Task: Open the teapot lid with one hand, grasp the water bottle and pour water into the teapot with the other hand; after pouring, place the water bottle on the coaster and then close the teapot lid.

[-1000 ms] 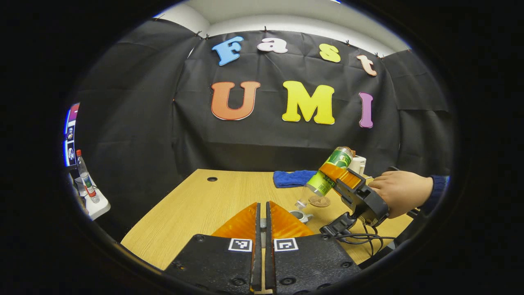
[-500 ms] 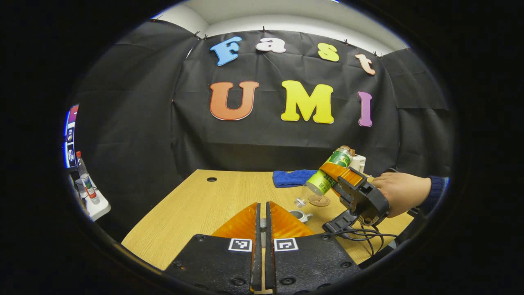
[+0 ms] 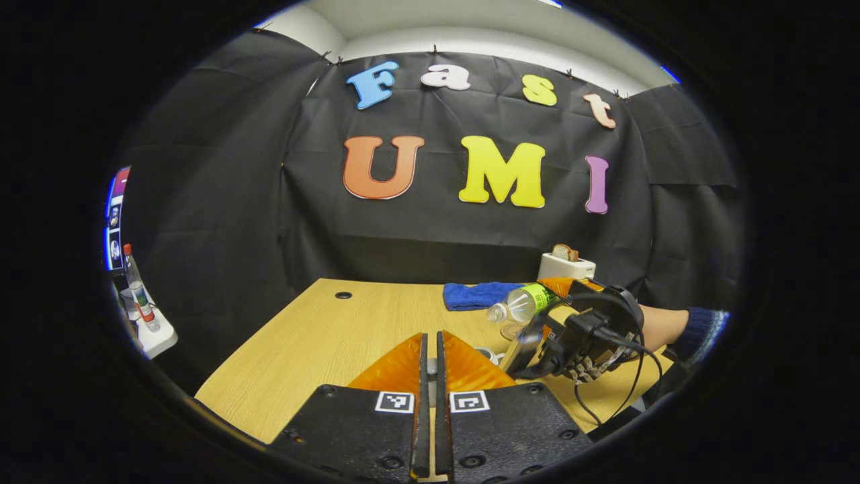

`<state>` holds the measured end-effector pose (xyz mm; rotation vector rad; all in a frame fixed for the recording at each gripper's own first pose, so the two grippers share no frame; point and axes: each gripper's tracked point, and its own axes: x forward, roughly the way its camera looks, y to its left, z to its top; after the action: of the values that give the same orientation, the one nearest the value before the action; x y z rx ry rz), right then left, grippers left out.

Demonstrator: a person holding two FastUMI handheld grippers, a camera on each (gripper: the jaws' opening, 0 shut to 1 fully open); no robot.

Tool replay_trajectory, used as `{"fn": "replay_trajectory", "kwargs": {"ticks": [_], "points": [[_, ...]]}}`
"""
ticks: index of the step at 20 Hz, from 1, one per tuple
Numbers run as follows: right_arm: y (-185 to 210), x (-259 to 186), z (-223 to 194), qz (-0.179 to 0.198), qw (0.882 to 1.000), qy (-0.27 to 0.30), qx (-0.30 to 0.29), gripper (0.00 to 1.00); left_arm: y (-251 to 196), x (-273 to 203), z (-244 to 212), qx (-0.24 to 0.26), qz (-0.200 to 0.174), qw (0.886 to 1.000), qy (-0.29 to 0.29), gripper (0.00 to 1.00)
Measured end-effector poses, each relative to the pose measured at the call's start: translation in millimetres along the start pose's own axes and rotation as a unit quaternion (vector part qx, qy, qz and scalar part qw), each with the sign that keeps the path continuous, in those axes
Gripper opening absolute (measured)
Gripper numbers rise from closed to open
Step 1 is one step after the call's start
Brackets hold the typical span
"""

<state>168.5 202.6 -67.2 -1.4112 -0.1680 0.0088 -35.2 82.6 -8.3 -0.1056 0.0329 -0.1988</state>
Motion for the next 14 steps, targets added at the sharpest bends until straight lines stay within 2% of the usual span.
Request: {"fn": "replay_trajectory", "kwargs": {"ticks": [2, 3, 5, 7, 8, 12, 14], "points": [[11, 3, -6, 0.045, 0.993, 0.017, 0.108, 0.75, 0, 1, -1, -0.001, -0.001, 1.000, 0.002, 0.05], [15, 5, -6, 0.068, 0.983, 0.023, 0.169, 0.75, 1, 1, -1, -0.003, -0.001, 1.000, 0.002, 0.05], [18, 13, -12, 0.099, 0.954, 0.041, 0.280, 0.75, 1, 2, -1, -0.014, -0.003, 1.000, 0.003, 0.05], [19, 25, -24, 0.120, 0.917, 0.070, 0.374, 0.72, -1, 2, -1, -0.027, -0.009, 1.000, 0.004, 0.06], [23, 32, -24, 0.127, 0.898, 0.078, 0.415, 0.75, -2, 2, -1, -0.032, -0.012, 0.999, 0.003, 0.06], [25, 50, -23, 0.151, 0.806, 0.090, 0.566, 0.72, -5, 3, -3, -0.020, -0.014, 1.000, 0.007, 0.05], [28, 54, -25, 0.156, 0.766, 0.097, 0.615, 0.72, -6, 4, -7, -0.013, -0.016, 1.000, 0.011, 0.05]]}}
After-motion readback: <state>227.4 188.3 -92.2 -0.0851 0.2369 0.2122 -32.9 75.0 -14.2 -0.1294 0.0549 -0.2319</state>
